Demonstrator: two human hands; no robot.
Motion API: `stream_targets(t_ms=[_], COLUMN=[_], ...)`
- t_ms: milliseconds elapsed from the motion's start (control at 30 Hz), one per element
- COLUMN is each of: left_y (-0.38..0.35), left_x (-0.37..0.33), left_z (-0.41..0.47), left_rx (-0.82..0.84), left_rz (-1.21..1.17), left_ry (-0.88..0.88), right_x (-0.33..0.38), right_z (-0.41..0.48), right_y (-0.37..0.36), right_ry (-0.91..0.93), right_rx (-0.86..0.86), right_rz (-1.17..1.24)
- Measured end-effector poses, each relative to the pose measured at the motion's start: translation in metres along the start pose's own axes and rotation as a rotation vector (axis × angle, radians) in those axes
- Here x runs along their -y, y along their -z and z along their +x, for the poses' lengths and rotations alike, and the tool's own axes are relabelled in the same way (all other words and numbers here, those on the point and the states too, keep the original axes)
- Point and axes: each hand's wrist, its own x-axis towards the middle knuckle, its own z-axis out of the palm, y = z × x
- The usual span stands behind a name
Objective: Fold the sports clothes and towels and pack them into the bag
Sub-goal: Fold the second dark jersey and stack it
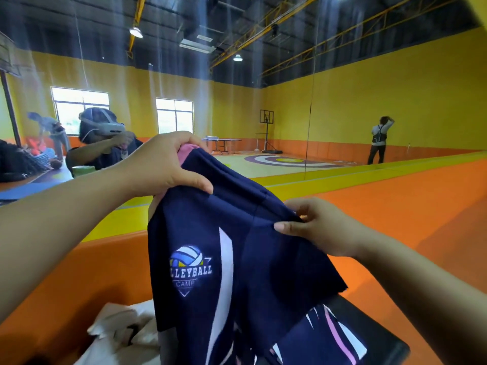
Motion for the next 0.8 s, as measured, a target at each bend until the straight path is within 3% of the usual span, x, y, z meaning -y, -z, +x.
stream_targets(t_ms=[133,267,367,600,800], left_y=[-0.005,-0.007,-0.008,-0.032,-0.06], left_x=[0.011,0.011,-0.002,-0.035,-0.079], left_z=[0.009,0.021,0.034,0.06,0.072], left_rx=[0.123,0.229,0.206,0.097,0.02], left_rz=[-0.026,-0.036,0.031,-0.24,-0.329], left_ry=[-0.025,0.012,-0.023,-0.14,-0.263], right_x=[0.001,0.001,0.016,0.053,0.069], right_z=[-0.009,-0.014,-0.027,-0.067,-0.112], right_y=[0.01,0.032,0.06,0.118,0.142], right_ry=[-0.016,0.043,0.072,-0.055,-0.194], right_rx=[-0.253,-0.408,-0.445,-0.502,-0.518], right_rz=[0.074,-0.062,-0.175,-0.381,-0.443])
